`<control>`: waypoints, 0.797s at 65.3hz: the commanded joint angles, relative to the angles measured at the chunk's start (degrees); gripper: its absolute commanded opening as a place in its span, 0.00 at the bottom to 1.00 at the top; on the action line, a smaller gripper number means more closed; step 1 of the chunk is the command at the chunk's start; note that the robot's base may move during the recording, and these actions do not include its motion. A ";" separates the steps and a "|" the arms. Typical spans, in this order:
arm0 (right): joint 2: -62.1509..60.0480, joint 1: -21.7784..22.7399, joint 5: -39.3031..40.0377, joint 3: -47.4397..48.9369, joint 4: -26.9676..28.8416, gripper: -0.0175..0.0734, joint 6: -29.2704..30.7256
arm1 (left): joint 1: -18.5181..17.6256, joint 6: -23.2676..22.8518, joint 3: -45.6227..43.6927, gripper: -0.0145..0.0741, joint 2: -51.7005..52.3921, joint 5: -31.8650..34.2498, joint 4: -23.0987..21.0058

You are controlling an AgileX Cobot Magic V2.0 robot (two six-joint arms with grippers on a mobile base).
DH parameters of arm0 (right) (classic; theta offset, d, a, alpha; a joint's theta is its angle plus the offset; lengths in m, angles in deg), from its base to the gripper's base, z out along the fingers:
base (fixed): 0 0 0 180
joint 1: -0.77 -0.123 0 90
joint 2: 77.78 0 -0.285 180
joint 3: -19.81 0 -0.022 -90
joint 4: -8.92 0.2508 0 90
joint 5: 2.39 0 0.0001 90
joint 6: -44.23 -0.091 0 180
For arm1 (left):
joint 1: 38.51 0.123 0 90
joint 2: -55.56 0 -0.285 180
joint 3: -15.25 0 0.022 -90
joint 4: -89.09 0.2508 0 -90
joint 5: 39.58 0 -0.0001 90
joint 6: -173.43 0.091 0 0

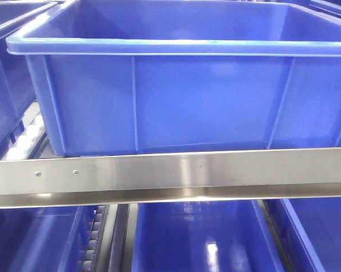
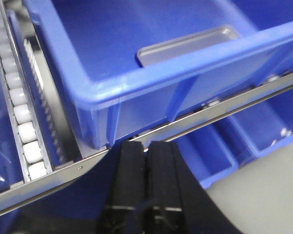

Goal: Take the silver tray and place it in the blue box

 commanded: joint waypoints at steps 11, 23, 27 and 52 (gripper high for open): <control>-12.34 0.16 9.65 -2.28 -0.96 0.25 0.60 | -0.20 -0.48 2.30 0.05 13.32 6.09 1.02; -15.28 0.16 12.56 -2.25 -0.96 0.25 0.60 | -0.20 -0.48 2.30 0.05 18.17 7.09 0.79; -15.28 0.16 12.56 -2.25 -0.96 0.25 0.60 | -0.20 -0.48 2.37 0.05 18.29 7.09 0.79; -15.28 0.16 12.56 -2.25 -0.96 0.25 0.60 | -0.20 -0.48 2.37 0.05 18.29 7.09 0.79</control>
